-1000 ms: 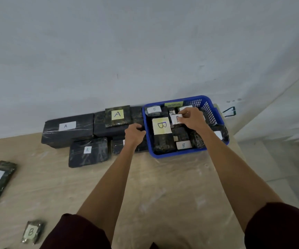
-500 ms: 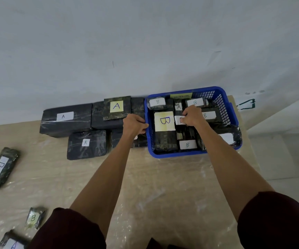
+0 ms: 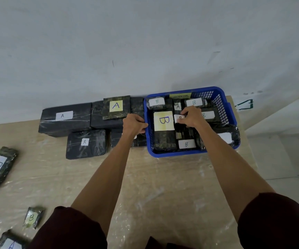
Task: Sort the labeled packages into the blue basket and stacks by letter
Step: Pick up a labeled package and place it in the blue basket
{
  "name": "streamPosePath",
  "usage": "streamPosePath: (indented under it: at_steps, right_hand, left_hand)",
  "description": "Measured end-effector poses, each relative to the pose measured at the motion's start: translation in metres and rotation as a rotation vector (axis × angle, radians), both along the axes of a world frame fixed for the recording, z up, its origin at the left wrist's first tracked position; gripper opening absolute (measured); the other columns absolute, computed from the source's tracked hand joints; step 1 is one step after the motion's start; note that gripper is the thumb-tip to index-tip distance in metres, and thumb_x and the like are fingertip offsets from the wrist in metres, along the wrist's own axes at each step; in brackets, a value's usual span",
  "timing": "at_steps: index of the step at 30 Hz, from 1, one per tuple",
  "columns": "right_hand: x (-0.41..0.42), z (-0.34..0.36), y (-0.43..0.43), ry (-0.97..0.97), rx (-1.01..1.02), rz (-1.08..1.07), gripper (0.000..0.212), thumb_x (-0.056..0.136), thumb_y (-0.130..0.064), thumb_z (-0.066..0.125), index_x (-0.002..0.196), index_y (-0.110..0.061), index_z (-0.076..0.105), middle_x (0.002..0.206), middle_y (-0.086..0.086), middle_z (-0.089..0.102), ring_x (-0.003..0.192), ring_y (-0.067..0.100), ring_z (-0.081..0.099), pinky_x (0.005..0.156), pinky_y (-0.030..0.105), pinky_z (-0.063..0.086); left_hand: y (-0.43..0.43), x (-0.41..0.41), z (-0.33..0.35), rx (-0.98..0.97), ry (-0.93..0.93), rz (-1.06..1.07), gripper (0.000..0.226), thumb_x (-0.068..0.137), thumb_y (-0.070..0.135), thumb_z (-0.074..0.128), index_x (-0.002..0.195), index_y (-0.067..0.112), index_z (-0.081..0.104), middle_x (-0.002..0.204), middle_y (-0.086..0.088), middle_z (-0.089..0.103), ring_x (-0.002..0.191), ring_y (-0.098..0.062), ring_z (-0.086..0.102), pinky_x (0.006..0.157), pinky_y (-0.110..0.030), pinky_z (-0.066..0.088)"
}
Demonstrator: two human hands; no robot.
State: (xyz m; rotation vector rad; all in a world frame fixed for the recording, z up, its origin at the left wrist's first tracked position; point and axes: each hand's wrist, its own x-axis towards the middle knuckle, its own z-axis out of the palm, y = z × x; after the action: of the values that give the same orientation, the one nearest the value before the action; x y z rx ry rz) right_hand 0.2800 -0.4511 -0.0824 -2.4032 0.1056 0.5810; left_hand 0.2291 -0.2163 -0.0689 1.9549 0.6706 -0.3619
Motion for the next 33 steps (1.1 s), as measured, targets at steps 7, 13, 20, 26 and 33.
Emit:
streamPosePath:
  at_steps: [7,13,20,26,33]
  right_hand:
    - [-0.011,0.008,-0.01,0.09,-0.019,0.198,0.066,0.071,-0.003,0.088,0.131,-0.01,0.06,0.129,0.014,0.06,0.099,0.026,0.066,0.084,0.033,0.055]
    - [-0.014,0.016,-0.009,0.134,-0.092,0.333,0.07,0.073,-0.005,0.088,0.136,-0.009,0.059,0.14,0.013,0.057,0.126,0.033,0.055,0.106,0.046,0.045]
    - [-0.016,0.017,-0.011,0.075,-0.127,0.385,0.05,0.083,0.001,0.078,0.129,-0.015,0.067,0.13,0.013,0.064,0.112,0.029,0.062,0.102,0.043,0.05]
    - [-0.018,0.024,-0.022,-0.002,-0.062,0.288,0.023,0.089,0.006,0.068,0.109,-0.005,0.074,0.12,0.014,0.068,0.097,0.019,0.062,0.09,0.029,0.049]
    - [-0.024,0.018,-0.012,0.038,-0.037,0.345,0.025,0.088,-0.017,0.077,0.109,-0.012,0.064,0.115,0.009,0.064,0.102,0.023,0.061,0.091,0.035,0.049]
  left_hand:
    - [-0.001,-0.002,0.0,-0.008,-0.009,0.0,0.019,0.085,-0.003,0.075,0.078,0.009,0.063,0.097,-0.016,0.071,0.077,-0.026,0.072,0.075,-0.034,0.063]
    - [-0.005,-0.007,0.002,0.011,-0.017,0.012,0.019,0.087,-0.001,0.074,0.081,0.012,0.061,0.103,-0.017,0.07,0.085,-0.028,0.073,0.076,-0.036,0.063]
    - [-0.011,-0.022,0.003,-0.037,0.017,0.043,0.018,0.089,-0.001,0.072,0.101,0.011,0.063,0.11,-0.02,0.07,0.092,-0.033,0.073,0.079,-0.047,0.063]
    - [-0.014,-0.029,0.004,-0.059,0.048,0.044,0.028,0.091,-0.001,0.07,0.118,0.005,0.065,0.115,-0.021,0.068,0.096,-0.036,0.072,0.081,-0.046,0.062]
    - [-0.015,-0.031,0.005,-0.062,0.052,0.031,0.034,0.092,-0.002,0.069,0.124,0.004,0.063,0.119,-0.022,0.067,0.099,-0.036,0.072,0.083,-0.046,0.062]
